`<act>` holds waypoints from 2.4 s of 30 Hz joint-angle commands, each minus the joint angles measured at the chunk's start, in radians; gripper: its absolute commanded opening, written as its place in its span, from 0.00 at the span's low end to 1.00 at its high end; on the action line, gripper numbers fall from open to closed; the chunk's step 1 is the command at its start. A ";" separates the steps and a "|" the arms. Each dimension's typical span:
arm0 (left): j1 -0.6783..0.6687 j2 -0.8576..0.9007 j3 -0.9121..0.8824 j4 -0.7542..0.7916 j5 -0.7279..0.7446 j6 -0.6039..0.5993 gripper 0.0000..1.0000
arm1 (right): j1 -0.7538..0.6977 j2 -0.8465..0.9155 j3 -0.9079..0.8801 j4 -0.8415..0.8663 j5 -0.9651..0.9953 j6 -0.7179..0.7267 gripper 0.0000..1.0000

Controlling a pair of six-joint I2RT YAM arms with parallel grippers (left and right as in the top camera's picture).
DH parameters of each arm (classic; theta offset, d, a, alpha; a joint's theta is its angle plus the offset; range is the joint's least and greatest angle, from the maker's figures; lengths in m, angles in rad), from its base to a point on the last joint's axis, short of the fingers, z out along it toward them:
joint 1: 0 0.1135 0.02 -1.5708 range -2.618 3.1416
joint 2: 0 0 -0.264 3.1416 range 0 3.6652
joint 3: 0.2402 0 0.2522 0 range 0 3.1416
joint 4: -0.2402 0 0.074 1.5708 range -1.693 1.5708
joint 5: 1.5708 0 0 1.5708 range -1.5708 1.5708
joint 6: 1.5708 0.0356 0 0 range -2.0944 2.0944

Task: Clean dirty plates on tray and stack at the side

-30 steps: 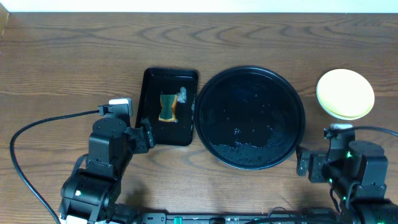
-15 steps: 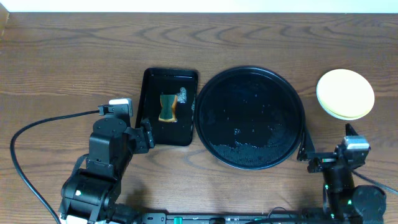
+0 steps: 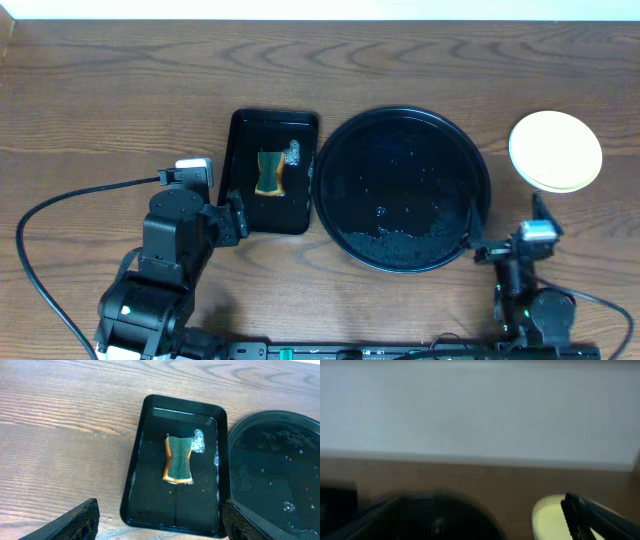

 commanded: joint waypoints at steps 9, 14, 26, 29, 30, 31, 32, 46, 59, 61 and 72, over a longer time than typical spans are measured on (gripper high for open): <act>0.005 0.003 -0.006 0.000 0.006 -0.009 0.80 | 0.008 -0.004 -0.004 -0.070 -0.004 -0.034 0.99; 0.005 0.005 -0.006 0.000 0.006 -0.009 0.80 | 0.008 -0.004 -0.004 -0.070 -0.004 -0.034 0.99; 0.005 0.005 -0.006 0.000 0.006 -0.009 0.80 | 0.008 -0.004 -0.004 -0.070 -0.004 -0.034 0.99; 0.005 0.005 -0.006 0.000 0.006 -0.009 0.80 | 0.008 -0.004 -0.004 -0.070 -0.004 -0.034 0.99; 0.005 0.005 -0.006 0.000 0.006 -0.009 0.80 | 0.008 -0.004 -0.004 -0.070 -0.004 -0.034 0.99; 0.005 0.005 -0.006 0.000 0.006 -0.009 0.80 | 0.008 -0.004 -0.004 -0.070 -0.004 -0.034 0.99; 0.005 0.005 -0.006 0.000 0.006 -0.009 0.80 | 0.008 -0.004 -0.004 -0.070 -0.004 -0.034 0.99; 0.035 -0.039 -0.053 -0.051 0.005 -0.005 0.80 | 0.008 -0.004 -0.004 -0.070 -0.004 -0.034 0.99; 0.205 -0.464 -0.539 0.339 0.051 -0.009 0.80 | 0.008 -0.004 -0.004 -0.070 -0.004 -0.034 0.99; 0.220 -0.521 -0.600 0.411 0.051 -0.008 0.80 | 0.008 -0.004 -0.004 -0.070 -0.004 -0.034 0.99; 0.239 -0.726 -0.803 0.728 0.072 0.192 0.80 | 0.008 -0.004 -0.004 -0.070 -0.004 -0.034 0.99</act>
